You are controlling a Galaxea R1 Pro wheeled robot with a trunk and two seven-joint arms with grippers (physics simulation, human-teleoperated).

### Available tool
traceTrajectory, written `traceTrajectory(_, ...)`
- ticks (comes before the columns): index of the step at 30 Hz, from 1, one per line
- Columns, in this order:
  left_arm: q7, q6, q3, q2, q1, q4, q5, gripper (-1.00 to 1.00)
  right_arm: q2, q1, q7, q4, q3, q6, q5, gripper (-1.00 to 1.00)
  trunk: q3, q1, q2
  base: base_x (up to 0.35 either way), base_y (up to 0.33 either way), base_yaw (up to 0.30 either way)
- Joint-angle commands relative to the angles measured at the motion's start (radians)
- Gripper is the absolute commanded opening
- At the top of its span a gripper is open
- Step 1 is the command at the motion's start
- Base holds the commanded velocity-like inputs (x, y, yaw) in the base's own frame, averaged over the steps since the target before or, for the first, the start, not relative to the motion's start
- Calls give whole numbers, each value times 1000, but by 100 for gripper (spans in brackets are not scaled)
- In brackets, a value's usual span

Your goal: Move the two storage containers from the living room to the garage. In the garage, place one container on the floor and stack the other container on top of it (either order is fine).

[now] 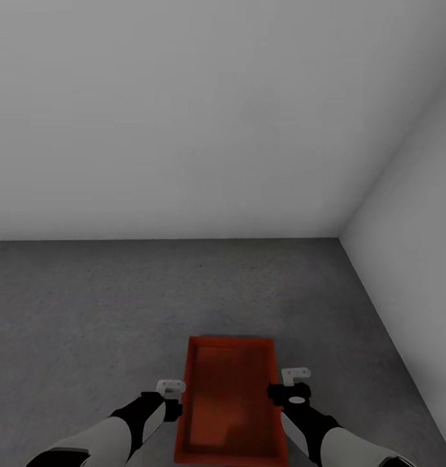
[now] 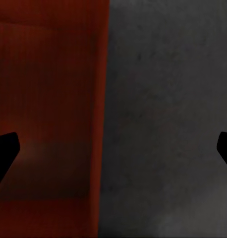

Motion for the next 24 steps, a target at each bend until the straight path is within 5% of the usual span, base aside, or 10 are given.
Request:
traceTrajectory(1, 4, 5, -1, -1, 0, 0, 4, 100, -1, -1, -2, 1, 8, -2, -11, 100, 0, 0, 0, 0, 0, 0)
traceTrajectory(11, 4, 0, 2, 9, 0, 72, 11, 100, 0, -1, 5, 8, 8, 2, -10, 100, 0, 0, 0, 0, 0, 0)
traceTrajectory(17, 3, -64, 2, 27, 0, 86, 64, 100, 0, -1, 8, 9, 9, -1, -10, 100, 0, 0, 0, 0, 0, 0)
traceTrajectory(24, 2, -75, 2, 33, 0, 90, 79, 100, 1, -1, 7, 27, 10, -3, -9, 100, 0, 0, 0, 0, 0, 0)
